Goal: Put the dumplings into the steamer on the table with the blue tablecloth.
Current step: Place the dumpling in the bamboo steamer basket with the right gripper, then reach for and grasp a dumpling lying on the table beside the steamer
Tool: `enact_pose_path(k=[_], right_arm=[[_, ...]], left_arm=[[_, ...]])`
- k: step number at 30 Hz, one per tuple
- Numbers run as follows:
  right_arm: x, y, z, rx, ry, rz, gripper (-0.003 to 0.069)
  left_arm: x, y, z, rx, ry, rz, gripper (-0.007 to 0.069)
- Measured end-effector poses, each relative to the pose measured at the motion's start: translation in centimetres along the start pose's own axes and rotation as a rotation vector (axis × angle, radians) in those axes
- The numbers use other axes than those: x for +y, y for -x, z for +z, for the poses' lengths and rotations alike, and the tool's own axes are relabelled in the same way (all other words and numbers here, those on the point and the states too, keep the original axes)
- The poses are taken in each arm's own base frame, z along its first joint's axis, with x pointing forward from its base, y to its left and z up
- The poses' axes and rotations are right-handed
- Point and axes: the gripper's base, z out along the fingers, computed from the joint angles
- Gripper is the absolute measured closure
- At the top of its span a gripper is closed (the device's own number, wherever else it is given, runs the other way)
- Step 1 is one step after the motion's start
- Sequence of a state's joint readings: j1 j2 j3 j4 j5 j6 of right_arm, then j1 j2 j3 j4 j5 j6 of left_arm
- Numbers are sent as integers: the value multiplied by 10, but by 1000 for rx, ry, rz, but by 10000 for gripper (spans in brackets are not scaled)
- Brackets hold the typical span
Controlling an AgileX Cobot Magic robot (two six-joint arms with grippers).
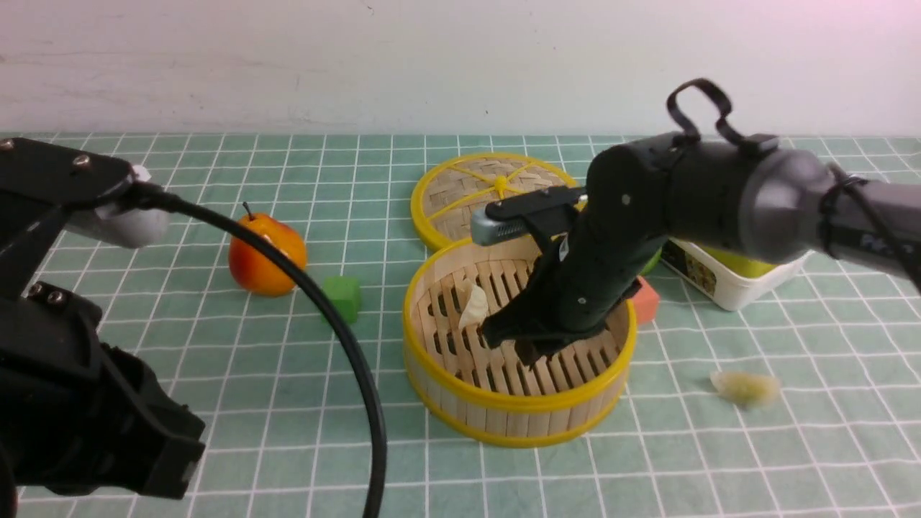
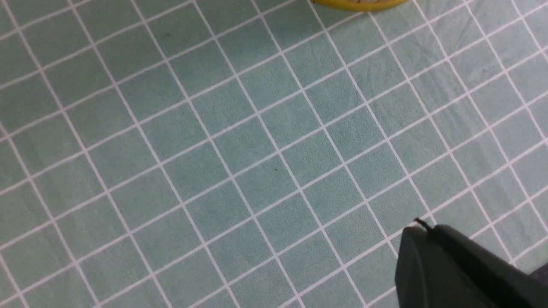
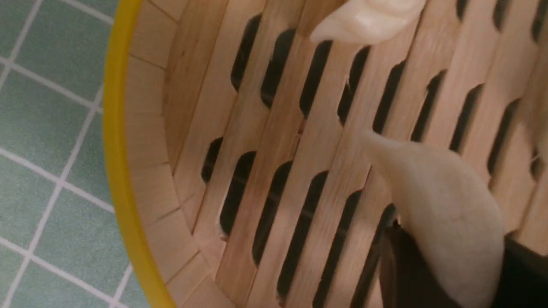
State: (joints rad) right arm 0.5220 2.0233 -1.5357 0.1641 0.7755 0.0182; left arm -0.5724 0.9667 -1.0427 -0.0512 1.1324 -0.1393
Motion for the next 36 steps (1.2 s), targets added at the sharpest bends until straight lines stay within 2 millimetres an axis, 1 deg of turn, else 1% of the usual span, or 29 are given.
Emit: enact_pose_path(k=[2,4,5,6,8,9,11,12,13,15,16,18,20,21,22,23,25,27,28,29,30,33,35,36], right_arm=[[-1,-2,8,18,-2,-15,477],[-1,-1,8,16,1,-34,438],[-1,-1,8,16,1,-35,432],[-1,-2,8,20,1,-41,361],[0,-2,3,27,5,-45,253],[1,-2,-2,38,7,-51,199],[3,-2,-18,62,6,-80,123],[4,-2,-31,70,-4,-111,85],[4,-2,-43,73,-17,-135,61],[2,-5,-74,66,-59,-187,29],[0,-7,-86,69,-83,-202,25],[-15,-15,-113,47,-161,-213,36],[-32,-24,-122,50,-198,-188,60],[-41,-28,-123,58,-213,-169,76],[-56,-35,-121,74,-229,-135,101],[-66,-39,-118,86,-237,-109,118],[-91,-48,-104,96,-246,-45,164],[-108,-54,-92,111,-247,-6,191],[-112,-55,-89,113,-248,0,195],[-119,-57,-82,120,-248,9,204],[-131,-57,-69,127,-248,27,210],[-145,-58,-50,139,-250,51,210],[-149,-58,-41,142,-251,55,209],[-152,-59,-33,150,-249,59,209]], left_arm=[[0,0,0,1,0,0,638],[0,0,0,1,0,0,638],[0,0,0,1,0,0,638],[0,0,0,1,0,0,638],[0,0,0,1,0,0,638],[0,0,0,1,0,0,638],[0,0,0,2,0,0,638],[0,0,0,4,1,0,638],[0,-1,0,6,1,0,638],[0,-2,0,20,3,0,638],[0,-3,0,30,4,0,638],[1,-4,0,47,7,0,638],[1,-5,0,52,7,0,636],[1,-5,0,52,7,0,635],[1,-5,0,53,7,0,635],[1,-5,0,53,7,0,634],[0,-5,0,54,4,-1,633],[0,-5,0,53,3,-2,631],[0,-5,0,52,2,-2,631],[0,-5,0,51,0,-3,630],[0,-4,0,48,-1,-3,629],[0,-4,0,46,-1,-3,628],[0,-4,0,46,-1,-3,628],[0,-4,0,46,-1,-3,628]])
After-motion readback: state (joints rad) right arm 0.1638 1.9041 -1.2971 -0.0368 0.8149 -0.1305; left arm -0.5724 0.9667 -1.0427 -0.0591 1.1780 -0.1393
